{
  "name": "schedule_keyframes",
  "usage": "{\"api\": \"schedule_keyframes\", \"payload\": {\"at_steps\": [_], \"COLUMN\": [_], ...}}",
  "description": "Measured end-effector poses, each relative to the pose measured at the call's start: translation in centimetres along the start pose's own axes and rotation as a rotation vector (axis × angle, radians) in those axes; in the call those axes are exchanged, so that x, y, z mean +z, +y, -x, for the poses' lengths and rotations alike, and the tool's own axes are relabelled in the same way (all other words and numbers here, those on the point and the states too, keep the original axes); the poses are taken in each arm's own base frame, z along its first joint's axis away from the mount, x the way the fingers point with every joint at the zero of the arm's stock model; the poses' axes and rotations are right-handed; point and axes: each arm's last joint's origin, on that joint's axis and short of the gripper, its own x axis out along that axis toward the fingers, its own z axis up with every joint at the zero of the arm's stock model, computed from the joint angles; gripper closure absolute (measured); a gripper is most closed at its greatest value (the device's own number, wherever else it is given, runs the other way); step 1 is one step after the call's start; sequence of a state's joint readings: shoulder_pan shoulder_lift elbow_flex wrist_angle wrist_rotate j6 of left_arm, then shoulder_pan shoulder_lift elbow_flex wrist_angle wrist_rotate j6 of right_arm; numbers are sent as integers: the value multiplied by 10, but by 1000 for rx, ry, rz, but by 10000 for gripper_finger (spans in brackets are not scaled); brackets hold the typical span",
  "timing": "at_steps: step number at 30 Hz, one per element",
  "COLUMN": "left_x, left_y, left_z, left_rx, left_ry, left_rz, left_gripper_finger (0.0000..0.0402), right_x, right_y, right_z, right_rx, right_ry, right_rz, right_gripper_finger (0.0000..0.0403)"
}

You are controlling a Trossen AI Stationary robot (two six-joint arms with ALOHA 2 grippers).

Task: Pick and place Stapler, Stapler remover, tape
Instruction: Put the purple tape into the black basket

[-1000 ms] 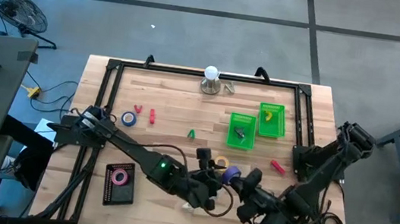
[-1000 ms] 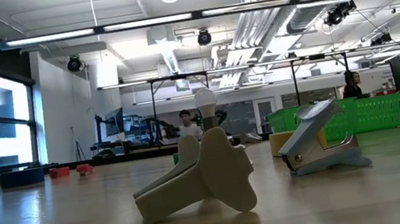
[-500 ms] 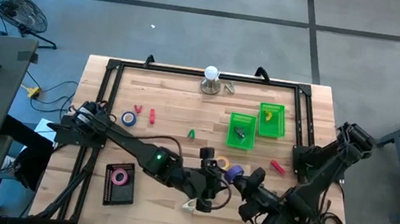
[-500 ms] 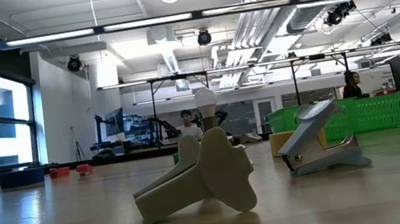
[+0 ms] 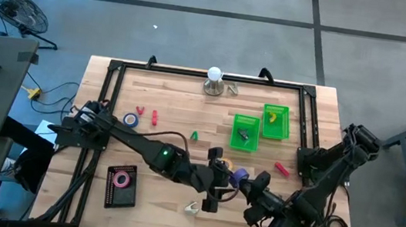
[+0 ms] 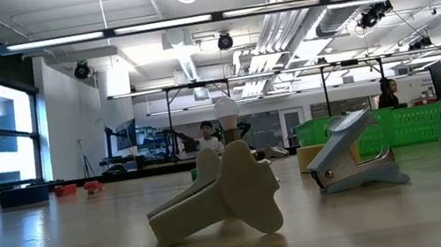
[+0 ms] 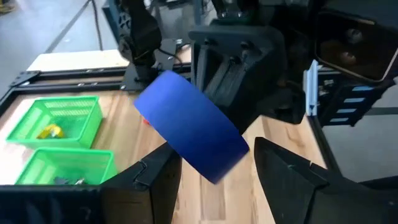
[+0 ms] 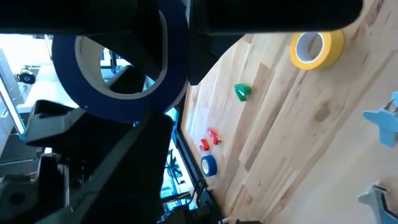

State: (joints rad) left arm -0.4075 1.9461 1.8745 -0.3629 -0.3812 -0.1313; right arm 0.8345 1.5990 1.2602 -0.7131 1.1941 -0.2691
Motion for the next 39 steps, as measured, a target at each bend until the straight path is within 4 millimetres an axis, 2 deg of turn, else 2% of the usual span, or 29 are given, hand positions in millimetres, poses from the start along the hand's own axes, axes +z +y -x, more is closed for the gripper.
{"api": "schedule_keyframes", "payload": {"at_steps": [8, 18, 21, 26, 30, 32, 39], "left_x": [1, 2, 2, 2, 2, 2, 1], "left_y": [8, 8, 9, 9, 9, 9, 10], "left_z": [-3, -3, -3, -3, -4, -4, -4], "left_rx": [3, 14, 25, 43, 45, 49, 113], "left_ry": [2, -4, -6, -11, -10, -10, -11], "left_rz": [-46, -65, -72, -75, -98, -112, -130], "left_gripper_finger": [211, 213, 231, 299, 301, 302, 316], "right_x": [0, -1, -1, -1, -1, -1, -2], "right_y": [0, 0, 0, 0, 0, 0, 1], "right_z": [-1, -1, -1, -1, -1, -1, -2], "right_rx": [-4, 6, 5, -9, -1, 5, 26], "right_ry": [5, 4, 6, 11, 9, 7, 13], "right_rz": [6, 9, 14, 22, 17, -11, -84], "right_gripper_finger": [370, 370, 370, 370, 369, 349, 239]}}
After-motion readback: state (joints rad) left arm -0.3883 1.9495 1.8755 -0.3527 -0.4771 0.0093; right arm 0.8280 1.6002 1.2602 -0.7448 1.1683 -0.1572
